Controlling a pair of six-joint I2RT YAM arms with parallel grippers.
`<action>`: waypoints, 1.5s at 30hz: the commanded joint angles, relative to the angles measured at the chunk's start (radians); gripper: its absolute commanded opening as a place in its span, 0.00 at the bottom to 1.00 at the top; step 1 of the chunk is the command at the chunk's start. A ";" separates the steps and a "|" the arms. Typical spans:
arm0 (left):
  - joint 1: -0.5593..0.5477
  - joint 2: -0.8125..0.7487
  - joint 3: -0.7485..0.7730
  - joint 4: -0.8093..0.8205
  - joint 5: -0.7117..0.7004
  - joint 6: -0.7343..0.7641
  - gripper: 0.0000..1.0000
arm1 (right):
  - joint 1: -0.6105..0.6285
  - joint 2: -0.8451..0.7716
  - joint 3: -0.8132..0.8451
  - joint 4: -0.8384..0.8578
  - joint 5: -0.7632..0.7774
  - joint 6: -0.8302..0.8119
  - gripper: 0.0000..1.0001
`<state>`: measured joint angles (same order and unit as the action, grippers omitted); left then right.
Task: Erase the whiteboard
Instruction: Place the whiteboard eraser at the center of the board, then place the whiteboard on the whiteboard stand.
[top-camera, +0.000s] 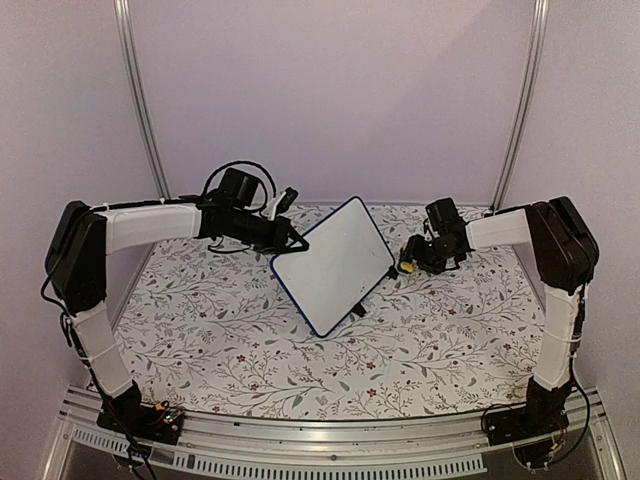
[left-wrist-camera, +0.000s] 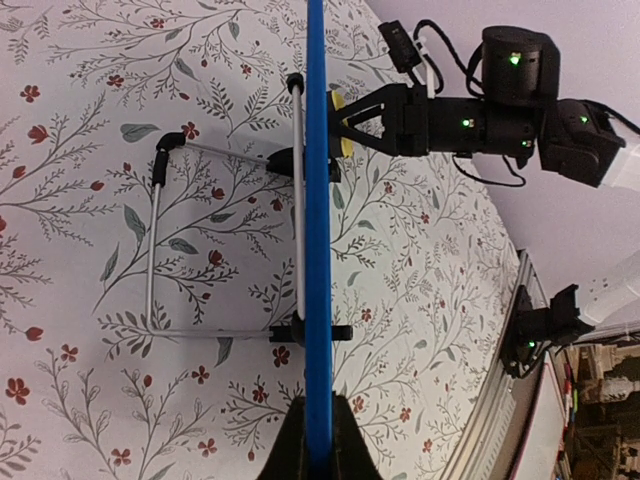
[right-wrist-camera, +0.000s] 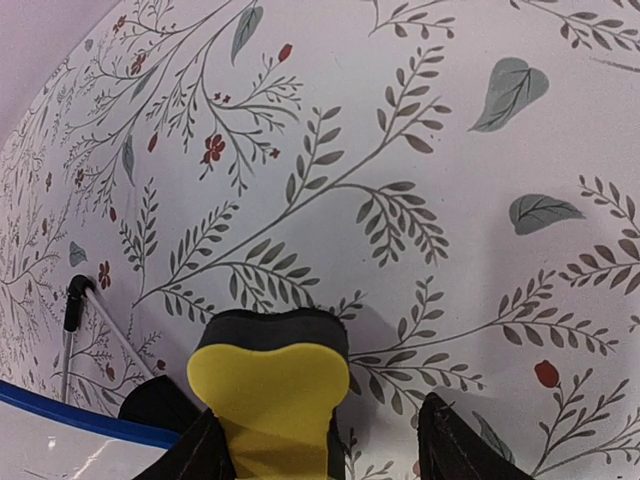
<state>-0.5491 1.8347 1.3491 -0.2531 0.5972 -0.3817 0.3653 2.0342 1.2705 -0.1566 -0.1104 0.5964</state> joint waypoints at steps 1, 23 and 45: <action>-0.019 0.004 -0.013 -0.029 0.005 0.035 0.00 | 0.010 0.021 0.044 0.031 -0.018 0.022 0.61; -0.019 -0.008 -0.011 -0.032 -0.004 0.040 0.00 | 0.044 -0.047 0.054 0.022 -0.039 0.020 0.63; -0.016 -0.017 -0.008 -0.038 -0.023 0.037 0.03 | 0.144 -0.160 -0.140 0.074 0.039 -0.326 0.57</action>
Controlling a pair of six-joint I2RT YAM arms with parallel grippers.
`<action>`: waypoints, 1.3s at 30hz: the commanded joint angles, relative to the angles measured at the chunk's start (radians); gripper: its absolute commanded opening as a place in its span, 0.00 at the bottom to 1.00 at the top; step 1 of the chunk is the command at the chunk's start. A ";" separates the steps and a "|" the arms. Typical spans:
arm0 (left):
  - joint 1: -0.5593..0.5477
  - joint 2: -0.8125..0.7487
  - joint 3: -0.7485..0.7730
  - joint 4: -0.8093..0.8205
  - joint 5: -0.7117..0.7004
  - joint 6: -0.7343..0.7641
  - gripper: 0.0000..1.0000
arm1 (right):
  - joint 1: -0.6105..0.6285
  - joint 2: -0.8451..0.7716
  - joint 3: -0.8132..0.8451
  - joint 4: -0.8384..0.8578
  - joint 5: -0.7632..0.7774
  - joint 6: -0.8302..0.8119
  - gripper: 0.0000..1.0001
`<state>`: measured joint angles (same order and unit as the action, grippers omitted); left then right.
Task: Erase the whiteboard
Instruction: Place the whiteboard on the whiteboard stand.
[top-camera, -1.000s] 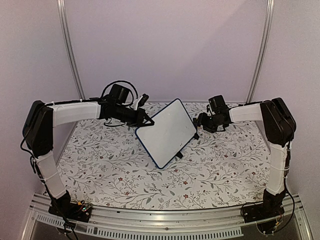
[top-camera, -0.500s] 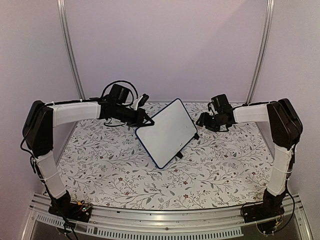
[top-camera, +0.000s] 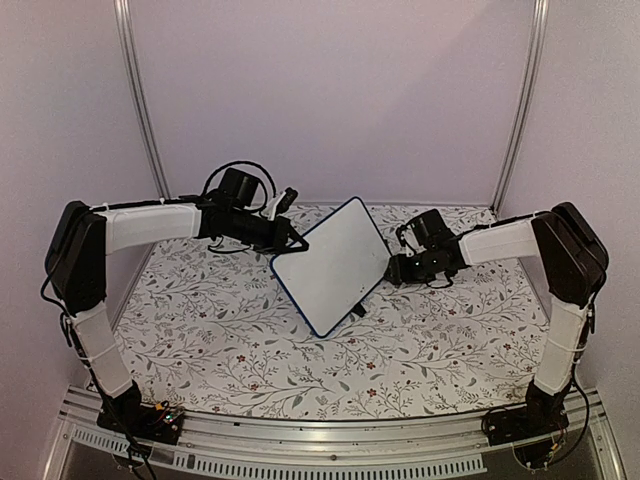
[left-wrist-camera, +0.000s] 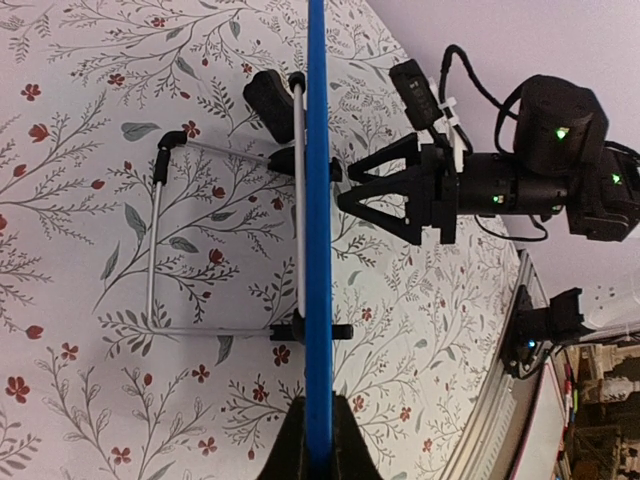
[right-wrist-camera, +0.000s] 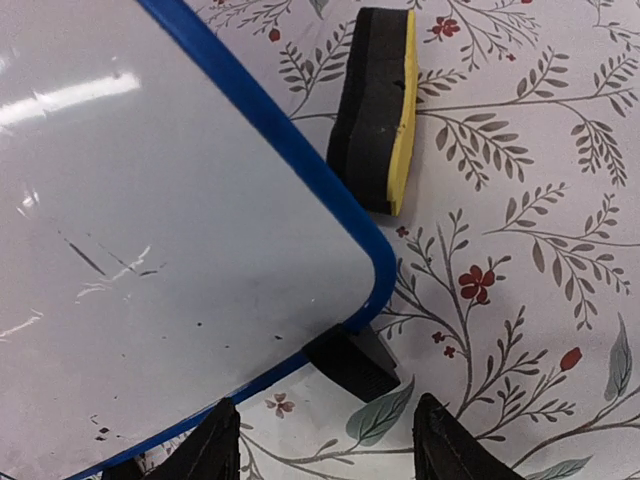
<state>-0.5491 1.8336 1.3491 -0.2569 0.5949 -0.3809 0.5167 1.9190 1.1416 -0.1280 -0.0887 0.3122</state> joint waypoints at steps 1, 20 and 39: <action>-0.014 -0.017 -0.008 -0.035 -0.020 0.036 0.04 | -0.007 -0.045 -0.012 0.046 0.020 -0.046 0.57; 0.001 -0.041 -0.023 -0.015 -0.039 0.024 0.05 | -0.001 0.017 -0.018 0.107 0.022 -0.123 0.44; 0.048 -0.014 0.030 0.019 -0.009 -0.074 0.00 | 0.047 0.021 -0.041 0.157 -0.070 -0.171 0.38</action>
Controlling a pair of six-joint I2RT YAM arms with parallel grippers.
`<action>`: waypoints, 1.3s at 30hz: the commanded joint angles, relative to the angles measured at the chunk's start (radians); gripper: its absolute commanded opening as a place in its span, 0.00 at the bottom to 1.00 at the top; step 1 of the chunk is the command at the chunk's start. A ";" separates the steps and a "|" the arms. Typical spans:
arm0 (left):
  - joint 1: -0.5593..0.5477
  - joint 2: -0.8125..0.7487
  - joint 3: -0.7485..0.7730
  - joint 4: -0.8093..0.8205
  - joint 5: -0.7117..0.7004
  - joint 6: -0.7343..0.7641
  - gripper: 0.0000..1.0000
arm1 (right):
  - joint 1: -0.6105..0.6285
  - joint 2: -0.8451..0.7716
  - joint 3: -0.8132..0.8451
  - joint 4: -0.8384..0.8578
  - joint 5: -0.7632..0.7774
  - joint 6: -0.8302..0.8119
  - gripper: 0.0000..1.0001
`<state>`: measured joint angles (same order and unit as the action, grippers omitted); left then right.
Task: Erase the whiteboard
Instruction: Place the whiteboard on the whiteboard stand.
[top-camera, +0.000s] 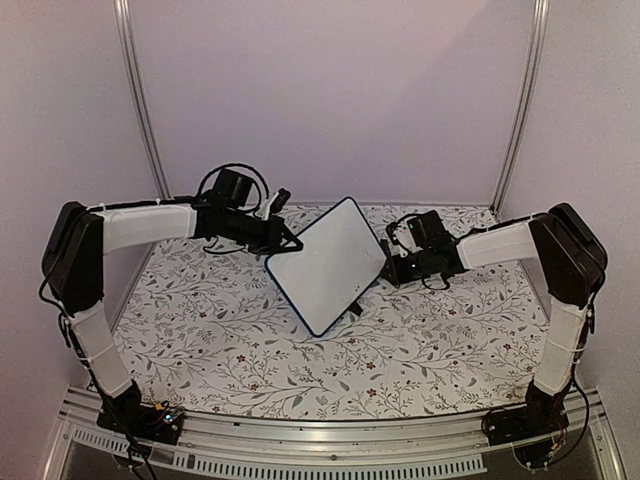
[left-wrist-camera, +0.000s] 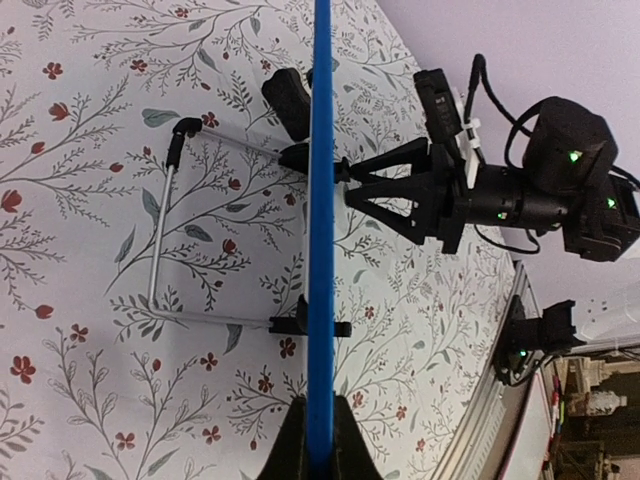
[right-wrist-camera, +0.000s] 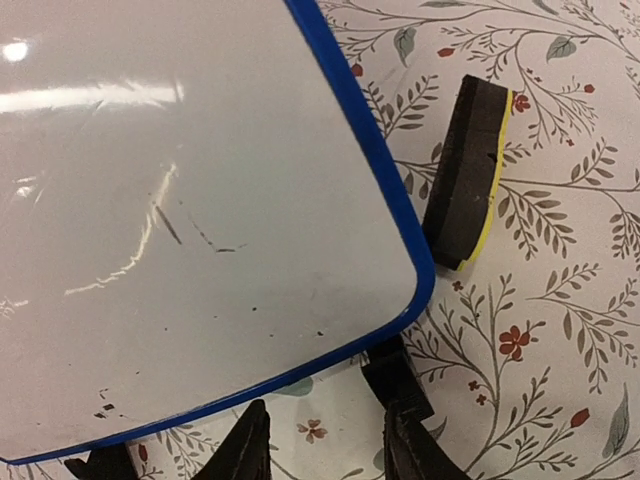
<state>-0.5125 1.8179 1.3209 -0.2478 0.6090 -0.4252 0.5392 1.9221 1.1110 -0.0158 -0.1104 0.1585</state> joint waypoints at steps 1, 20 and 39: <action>0.010 0.006 0.074 -0.004 -0.027 -0.031 0.00 | 0.026 0.022 -0.010 0.047 -0.055 -0.016 0.38; -0.032 0.088 0.207 0.041 -0.019 -0.027 0.00 | -0.005 -0.158 -0.057 0.033 0.081 0.042 0.40; -0.043 0.112 0.170 0.183 0.015 -0.056 0.00 | -0.084 -0.145 -0.063 0.027 0.012 0.115 0.41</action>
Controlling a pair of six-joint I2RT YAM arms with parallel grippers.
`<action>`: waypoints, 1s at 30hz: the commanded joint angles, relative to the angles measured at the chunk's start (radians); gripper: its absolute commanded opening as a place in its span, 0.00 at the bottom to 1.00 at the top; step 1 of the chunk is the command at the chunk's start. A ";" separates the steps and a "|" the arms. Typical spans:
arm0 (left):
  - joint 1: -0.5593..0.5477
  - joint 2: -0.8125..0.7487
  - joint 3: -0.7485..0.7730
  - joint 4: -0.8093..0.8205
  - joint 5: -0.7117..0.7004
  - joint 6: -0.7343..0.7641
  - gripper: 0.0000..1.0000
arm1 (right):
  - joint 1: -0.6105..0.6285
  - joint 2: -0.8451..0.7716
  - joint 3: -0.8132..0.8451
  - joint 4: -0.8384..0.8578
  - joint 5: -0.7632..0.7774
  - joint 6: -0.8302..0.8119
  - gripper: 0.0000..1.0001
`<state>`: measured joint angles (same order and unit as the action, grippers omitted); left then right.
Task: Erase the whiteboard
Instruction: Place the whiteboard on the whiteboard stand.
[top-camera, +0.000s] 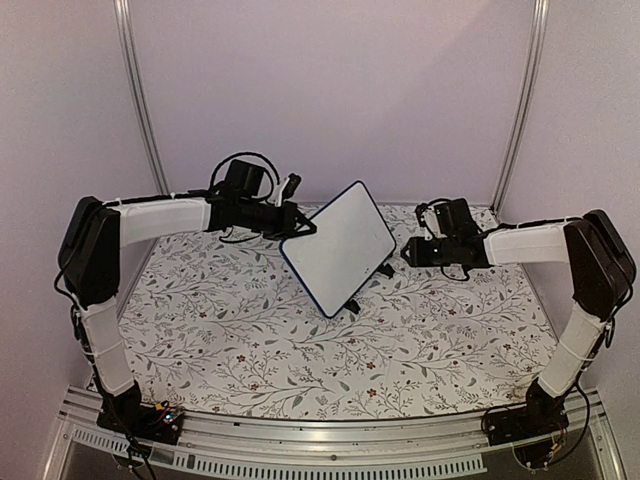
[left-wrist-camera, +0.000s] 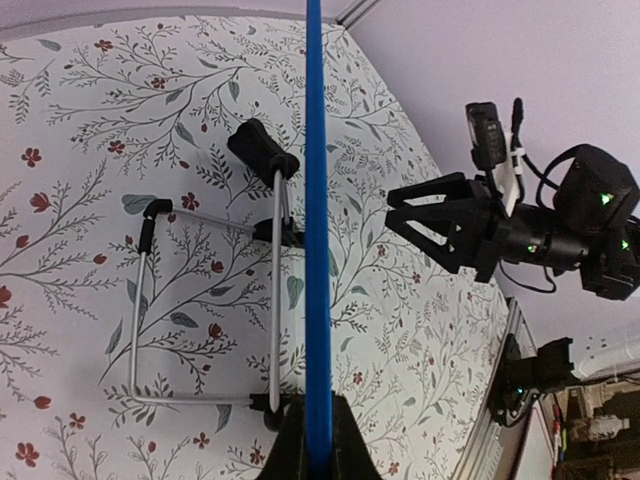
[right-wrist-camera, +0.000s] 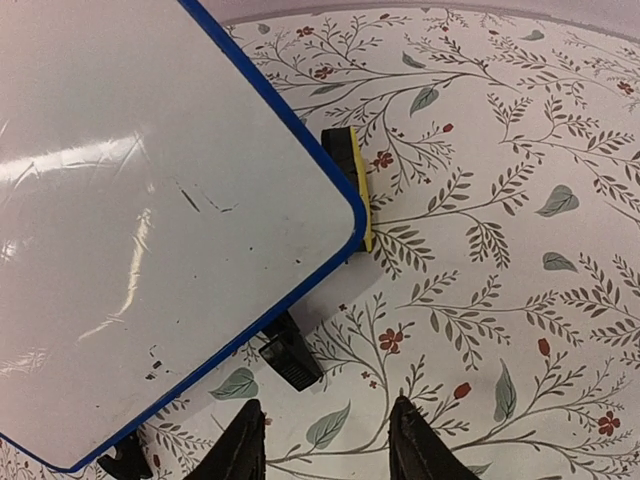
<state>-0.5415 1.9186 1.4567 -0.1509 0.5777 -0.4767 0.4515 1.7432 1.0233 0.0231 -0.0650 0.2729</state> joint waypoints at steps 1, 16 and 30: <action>-0.015 0.013 0.035 0.088 0.048 -0.003 0.00 | 0.004 0.038 0.027 -0.011 -0.046 -0.005 0.41; -0.018 0.030 0.042 0.067 0.058 0.020 0.02 | 0.021 0.137 0.093 -0.034 -0.123 -0.102 0.41; 0.017 -0.034 0.032 0.035 0.024 0.033 0.43 | 0.032 0.213 0.146 -0.072 -0.030 -0.173 0.43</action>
<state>-0.5385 1.9453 1.4628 -0.1375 0.5999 -0.4557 0.4797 1.9285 1.1362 -0.0246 -0.1371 0.1310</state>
